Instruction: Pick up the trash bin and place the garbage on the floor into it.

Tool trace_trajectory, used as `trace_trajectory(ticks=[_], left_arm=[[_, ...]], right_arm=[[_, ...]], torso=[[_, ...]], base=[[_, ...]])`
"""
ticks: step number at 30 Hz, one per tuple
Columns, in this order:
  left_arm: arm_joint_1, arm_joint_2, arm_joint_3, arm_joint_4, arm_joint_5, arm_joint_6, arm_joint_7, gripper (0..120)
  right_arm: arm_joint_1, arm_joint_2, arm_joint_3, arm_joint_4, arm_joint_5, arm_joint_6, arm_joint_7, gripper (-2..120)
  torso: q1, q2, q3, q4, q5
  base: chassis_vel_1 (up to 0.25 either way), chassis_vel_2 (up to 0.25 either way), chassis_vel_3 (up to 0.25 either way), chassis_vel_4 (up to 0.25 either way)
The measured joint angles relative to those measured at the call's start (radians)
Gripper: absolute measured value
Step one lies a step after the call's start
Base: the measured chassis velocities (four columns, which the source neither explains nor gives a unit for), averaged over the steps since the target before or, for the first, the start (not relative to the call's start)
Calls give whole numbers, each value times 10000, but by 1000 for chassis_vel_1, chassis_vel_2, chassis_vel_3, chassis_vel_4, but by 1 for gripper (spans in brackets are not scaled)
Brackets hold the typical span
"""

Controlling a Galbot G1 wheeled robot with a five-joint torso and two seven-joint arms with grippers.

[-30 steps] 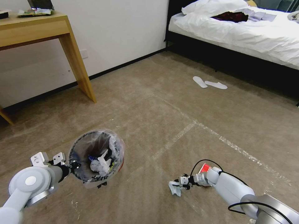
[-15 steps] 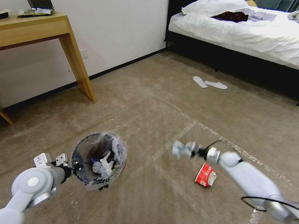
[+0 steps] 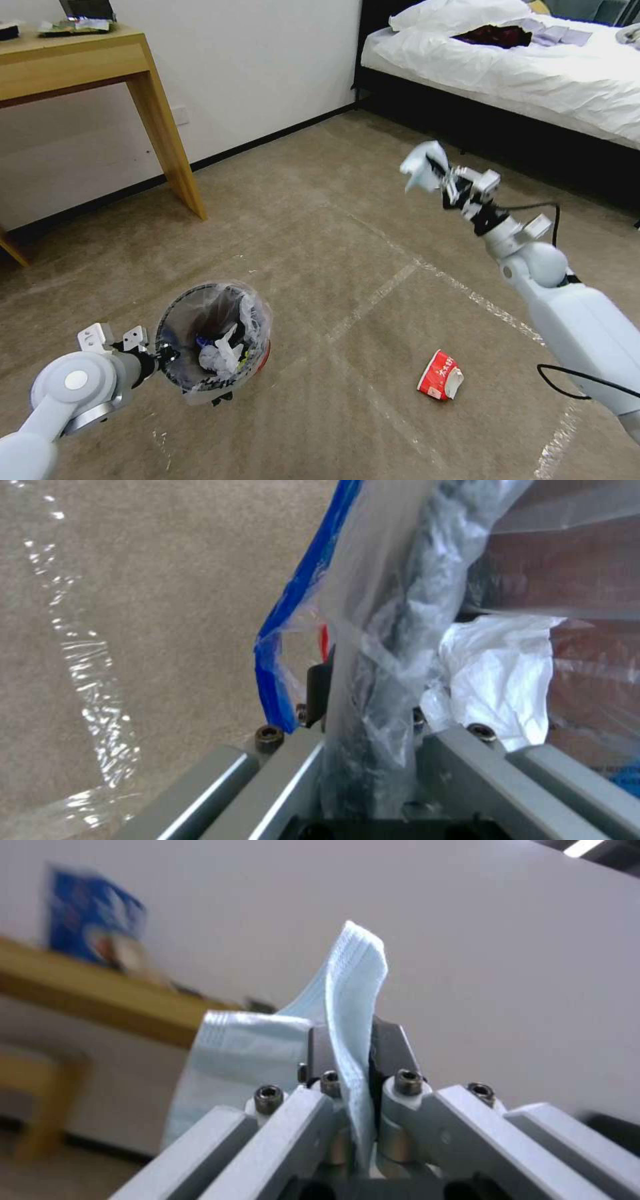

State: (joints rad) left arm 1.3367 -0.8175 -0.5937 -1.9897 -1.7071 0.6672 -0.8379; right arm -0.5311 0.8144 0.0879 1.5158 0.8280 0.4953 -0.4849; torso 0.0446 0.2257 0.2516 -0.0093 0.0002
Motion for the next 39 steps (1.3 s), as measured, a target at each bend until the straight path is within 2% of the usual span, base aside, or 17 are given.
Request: trace_trajectory(ticks=[2,6,10,11,15,20,32,39], left_arm=[[-55,13,35,-5,-43,0,-26,0],[-30,-1,39,-30,-47,0,-47,0],[24,-39,23,-65,-50,0,-72,0],[80,-94,-21,-123,-65,-4,-131,0],[139,-122,-71,-202,-119,-4,-186,0],[233,-207,-231,-433,-348,-9,-400,0],[308,-184,-378,-476,-403,-28,-458,0],[319,-227,-378,-501,-400,-31,-457,0]], right_arm=[[283,-85,-560,673,738,-149,-624,0],[860,-45,-1457,1206,922,-395,-1360,0],[1383,89,-2225,1292,941,-397,-1445,0],[1956,304,-3125,1274,948,-390,-1498,0],[2328,508,-3802,1154,850,-358,-1591,0],[2905,1326,-5612,519,316,-145,-1784,0],[2901,1927,-7029,-329,-248,96,-2045,0],[2725,2097,-7311,-863,-600,274,-2234,0]], torso=[[0,0,0,2,0],[0,0,-1,2,-1],[0,0,0,4,-1],[1,0,0,7,-3],[0,0,0,6,-3],[1,0,1,4,0],[1,0,-1,3,-1],[2,0,0,2,0]], base=[[0,0,0,0],[0,0,0,0],[0,0,0,0],[0,0,0,0],[0,0,0,0],[0,0,0,0],[0,0,0,0],[0,0,0,0]])
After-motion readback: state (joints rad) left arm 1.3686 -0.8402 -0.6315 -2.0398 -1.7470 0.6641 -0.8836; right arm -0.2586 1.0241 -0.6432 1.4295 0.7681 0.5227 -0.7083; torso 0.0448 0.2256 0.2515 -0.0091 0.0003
